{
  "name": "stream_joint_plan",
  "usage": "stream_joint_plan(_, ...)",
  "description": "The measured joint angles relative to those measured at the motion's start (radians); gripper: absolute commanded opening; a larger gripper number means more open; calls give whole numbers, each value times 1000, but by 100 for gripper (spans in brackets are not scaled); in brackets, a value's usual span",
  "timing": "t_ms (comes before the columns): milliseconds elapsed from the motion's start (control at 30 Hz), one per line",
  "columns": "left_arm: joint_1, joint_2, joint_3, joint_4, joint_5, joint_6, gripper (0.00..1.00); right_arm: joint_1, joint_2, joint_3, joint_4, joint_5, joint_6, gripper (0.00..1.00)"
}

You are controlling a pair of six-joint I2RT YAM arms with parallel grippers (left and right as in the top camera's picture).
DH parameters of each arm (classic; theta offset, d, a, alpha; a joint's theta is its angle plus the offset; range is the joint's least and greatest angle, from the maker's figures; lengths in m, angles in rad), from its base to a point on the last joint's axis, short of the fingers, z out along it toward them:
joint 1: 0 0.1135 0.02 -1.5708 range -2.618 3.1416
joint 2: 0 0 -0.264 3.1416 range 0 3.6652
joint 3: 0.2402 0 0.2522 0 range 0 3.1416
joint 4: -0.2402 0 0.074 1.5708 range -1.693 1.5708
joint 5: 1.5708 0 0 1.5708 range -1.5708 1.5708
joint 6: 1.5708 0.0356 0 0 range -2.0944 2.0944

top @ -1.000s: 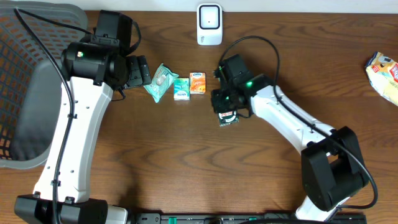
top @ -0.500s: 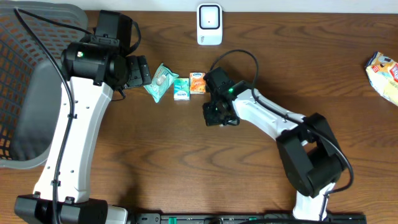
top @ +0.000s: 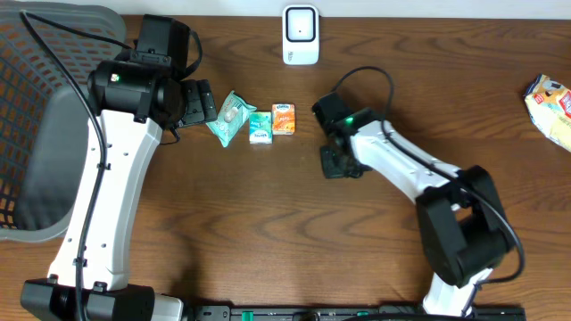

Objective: Scan the item barcode

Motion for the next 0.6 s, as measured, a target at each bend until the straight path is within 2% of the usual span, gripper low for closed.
stream_joint_plan(333,0,0,0,0,0,0,98,-67,-56,0,23,-46,2,1)
stream_joint_plan(600,0,0,0,0,0,0,98,-60,-56,0,207,-203,29,1)
